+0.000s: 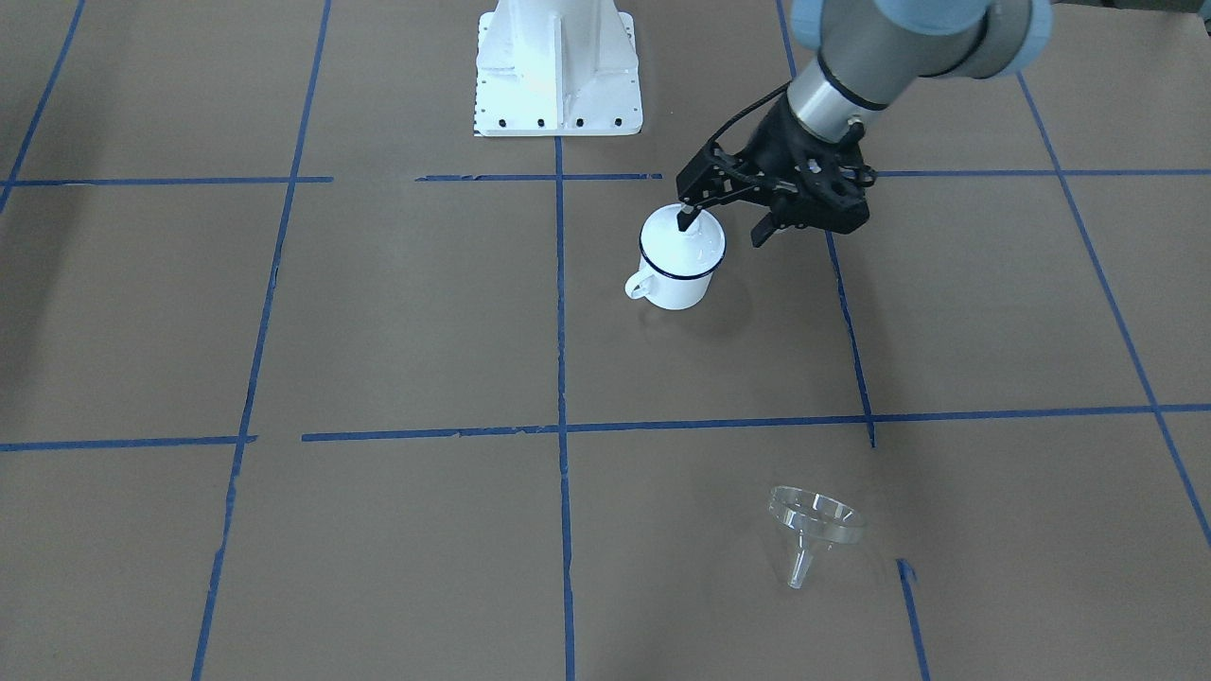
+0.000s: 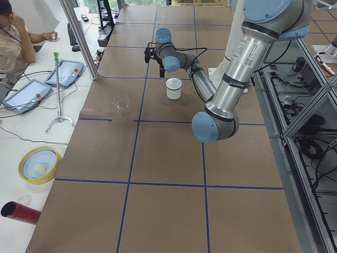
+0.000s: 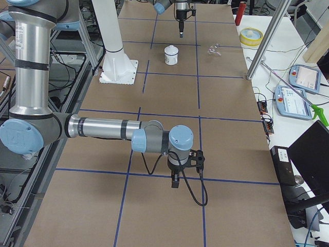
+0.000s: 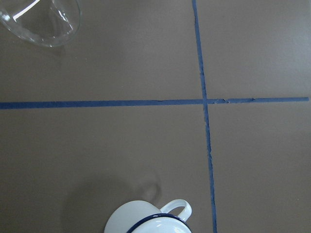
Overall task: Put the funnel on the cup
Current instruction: 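Move the left gripper over the white lid on the mug, then lower the left gripper and close it on the lid's knob, then lift the lid off the mug and set it down beside the mug, then open the left gripper to release the lid and rise, then move the left gripper to the clear glass funnel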
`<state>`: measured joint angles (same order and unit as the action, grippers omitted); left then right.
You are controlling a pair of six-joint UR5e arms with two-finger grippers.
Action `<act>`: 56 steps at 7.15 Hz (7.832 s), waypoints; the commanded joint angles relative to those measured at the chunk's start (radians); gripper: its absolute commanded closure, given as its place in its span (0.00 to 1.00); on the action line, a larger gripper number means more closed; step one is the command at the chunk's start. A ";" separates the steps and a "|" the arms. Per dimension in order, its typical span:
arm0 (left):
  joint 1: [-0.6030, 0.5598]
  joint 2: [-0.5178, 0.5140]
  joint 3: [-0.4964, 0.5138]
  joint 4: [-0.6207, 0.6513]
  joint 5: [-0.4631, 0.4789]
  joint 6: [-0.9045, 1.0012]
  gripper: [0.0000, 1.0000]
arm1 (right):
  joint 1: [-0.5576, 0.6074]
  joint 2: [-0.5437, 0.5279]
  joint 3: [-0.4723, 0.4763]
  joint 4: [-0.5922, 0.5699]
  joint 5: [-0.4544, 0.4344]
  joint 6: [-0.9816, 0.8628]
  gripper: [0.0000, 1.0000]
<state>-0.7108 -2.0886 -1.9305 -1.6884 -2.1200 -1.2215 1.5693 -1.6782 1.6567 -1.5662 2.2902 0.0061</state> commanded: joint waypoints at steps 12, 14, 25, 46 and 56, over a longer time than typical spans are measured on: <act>0.195 -0.048 -0.019 0.302 0.250 -0.102 0.31 | 0.000 0.000 0.000 0.000 0.000 0.000 0.00; 0.195 -0.042 -0.019 0.302 0.249 -0.102 0.31 | 0.000 0.000 0.000 0.000 0.000 0.000 0.00; 0.056 0.251 -0.370 0.339 0.235 0.237 1.00 | 0.000 0.000 0.000 0.000 0.000 0.000 0.00; 0.036 0.105 0.193 -0.532 0.562 -0.805 0.00 | 0.000 0.000 0.000 0.000 0.000 0.000 0.00; -0.078 -0.091 0.838 -1.026 0.661 -0.854 0.20 | 0.000 0.000 0.000 0.000 0.000 0.000 0.00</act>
<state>-0.7835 -2.1538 -1.1521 -2.6748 -1.4588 -2.0755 1.5693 -1.6782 1.6567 -1.5662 2.2902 0.0061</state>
